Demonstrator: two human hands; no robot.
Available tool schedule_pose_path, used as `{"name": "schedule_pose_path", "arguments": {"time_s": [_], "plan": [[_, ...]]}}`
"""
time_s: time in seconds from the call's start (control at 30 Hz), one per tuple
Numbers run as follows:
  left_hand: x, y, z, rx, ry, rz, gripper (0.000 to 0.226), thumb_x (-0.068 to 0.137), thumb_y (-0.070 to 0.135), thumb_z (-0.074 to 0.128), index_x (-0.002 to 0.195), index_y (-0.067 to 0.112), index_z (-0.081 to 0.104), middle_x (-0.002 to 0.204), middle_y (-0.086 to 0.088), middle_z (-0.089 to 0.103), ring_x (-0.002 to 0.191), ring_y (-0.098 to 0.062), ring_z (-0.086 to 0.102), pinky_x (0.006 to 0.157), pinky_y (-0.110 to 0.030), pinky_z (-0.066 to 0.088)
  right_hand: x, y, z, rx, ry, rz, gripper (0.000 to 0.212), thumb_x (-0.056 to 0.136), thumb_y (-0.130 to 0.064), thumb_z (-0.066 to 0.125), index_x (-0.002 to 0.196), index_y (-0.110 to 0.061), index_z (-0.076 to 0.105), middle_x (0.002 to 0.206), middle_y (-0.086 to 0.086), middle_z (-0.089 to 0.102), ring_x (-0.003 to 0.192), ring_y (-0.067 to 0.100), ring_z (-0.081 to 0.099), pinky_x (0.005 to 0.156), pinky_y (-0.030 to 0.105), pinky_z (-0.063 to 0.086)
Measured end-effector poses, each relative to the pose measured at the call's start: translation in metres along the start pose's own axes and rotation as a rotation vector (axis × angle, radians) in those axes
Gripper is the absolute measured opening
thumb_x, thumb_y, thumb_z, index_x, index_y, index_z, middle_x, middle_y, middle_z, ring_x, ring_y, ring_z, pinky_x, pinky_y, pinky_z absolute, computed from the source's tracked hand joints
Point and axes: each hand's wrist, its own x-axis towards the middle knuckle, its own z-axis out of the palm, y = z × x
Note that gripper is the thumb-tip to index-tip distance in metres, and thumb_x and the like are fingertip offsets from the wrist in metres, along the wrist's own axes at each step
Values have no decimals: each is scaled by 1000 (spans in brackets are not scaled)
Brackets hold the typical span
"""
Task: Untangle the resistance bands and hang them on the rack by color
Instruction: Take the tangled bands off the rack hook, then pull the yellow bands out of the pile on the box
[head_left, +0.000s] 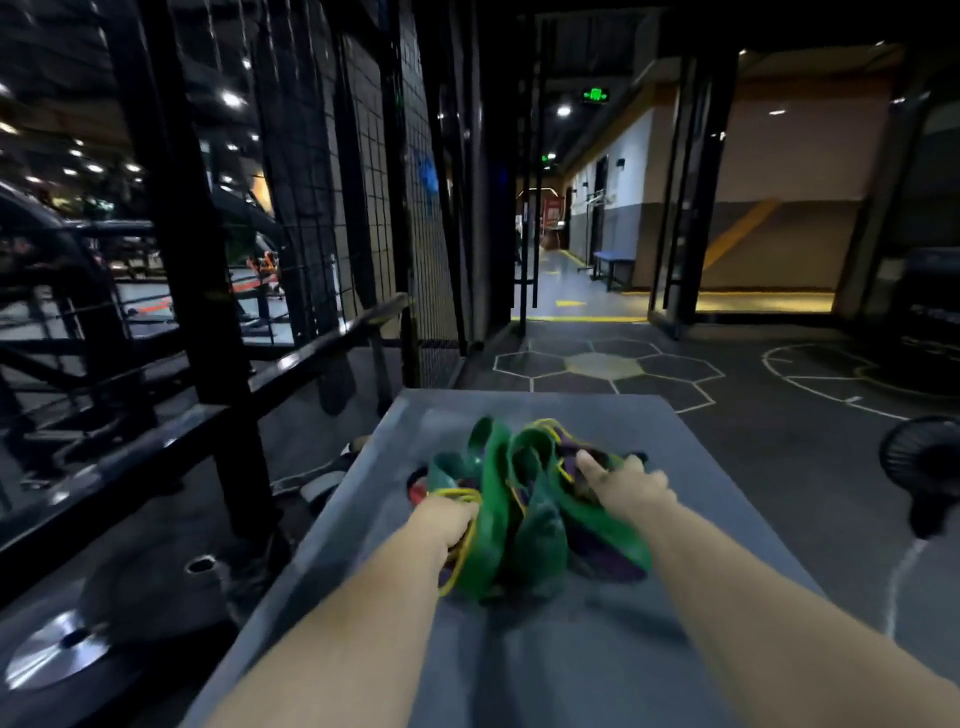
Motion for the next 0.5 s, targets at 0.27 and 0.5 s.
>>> {"name": "schedule_pose_path", "arguments": {"time_s": [0.27,0.5], "plan": [[-9,-31,-4,-5,169,-14,78,49,23,63,118,-11,56,110,-25,67,100,-32,65,75,-42,54,-16,6,19,7,69,-187,76,88,-72,41,140,-16,43,141,18,42,134,36,35,109,46,29],[-26,-16,10,-204,192,-40,62,77,25,66,128,-3,46,121,-22,59,108,-37,58,81,-38,47,-15,21,12,35,88,-260,55,92,-62,46,134,-27,51,140,10,45,134,32,33,105,47,32]]}}
